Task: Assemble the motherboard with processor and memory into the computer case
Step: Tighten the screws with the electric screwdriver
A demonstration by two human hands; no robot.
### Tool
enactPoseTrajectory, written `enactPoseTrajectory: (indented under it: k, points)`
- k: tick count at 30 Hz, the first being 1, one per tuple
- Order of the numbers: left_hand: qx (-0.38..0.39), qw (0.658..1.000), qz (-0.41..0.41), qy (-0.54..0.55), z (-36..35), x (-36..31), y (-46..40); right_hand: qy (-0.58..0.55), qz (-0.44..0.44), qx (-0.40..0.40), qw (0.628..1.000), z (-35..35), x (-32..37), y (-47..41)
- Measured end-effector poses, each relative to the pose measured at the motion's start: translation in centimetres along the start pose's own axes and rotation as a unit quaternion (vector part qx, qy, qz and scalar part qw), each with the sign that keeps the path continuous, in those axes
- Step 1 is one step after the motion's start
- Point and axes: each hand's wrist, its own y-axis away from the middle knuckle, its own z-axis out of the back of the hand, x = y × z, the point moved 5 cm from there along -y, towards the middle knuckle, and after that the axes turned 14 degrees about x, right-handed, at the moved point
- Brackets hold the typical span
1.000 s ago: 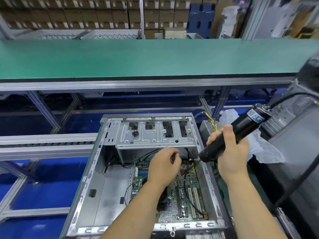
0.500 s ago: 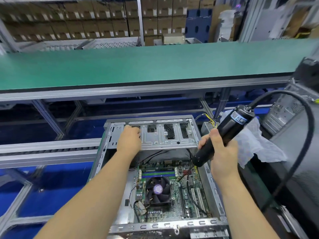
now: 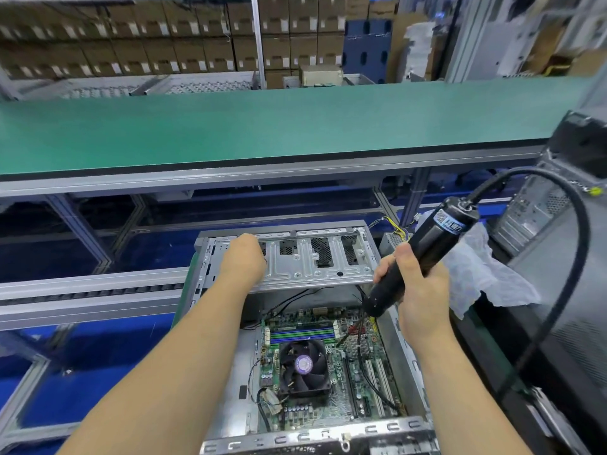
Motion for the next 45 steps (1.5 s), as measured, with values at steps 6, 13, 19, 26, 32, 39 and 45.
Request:
enactPoseTrajectory:
  k: [6,13,19,26,32,39,45]
  points:
    - [0.04,0.999,-0.001,-0.002,0.5,0.3,-0.2,0.01,-0.003,-0.008,1.0,0.1,0.1,-0.2]
    - [0.04,0.999,0.011,-0.001,1.0,0.7,-0.3,0.027,-0.003,-0.003,1.0,-0.3,0.1,-0.1]
    - [0.053,0.998,0.014,0.029,1.1,1.5,-0.4,0.029,-0.005,-0.004,1.0,-0.6,0.1,0.0]
    - [0.035,0.998,-0.017,0.04,0.6,2.2,-0.2,0.03,-0.004,-0.001,1.0,-0.8,0.2,0.0]
    - [-0.004,0.998,-0.027,0.061,-0.1,2.3,-0.1,0.029,0.0,0.001,1.0,-1.1,0.3,-0.1]
    - [-0.079,0.986,-0.023,0.148,-0.2,2.4,0.2,0.023,0.002,0.003,1.0,-0.7,0.6,-0.1]
    - [-0.111,0.97,-0.097,0.192,0.4,-1.8,3.4,0.003,0.003,-0.01,1.0,-0.3,0.5,0.0]
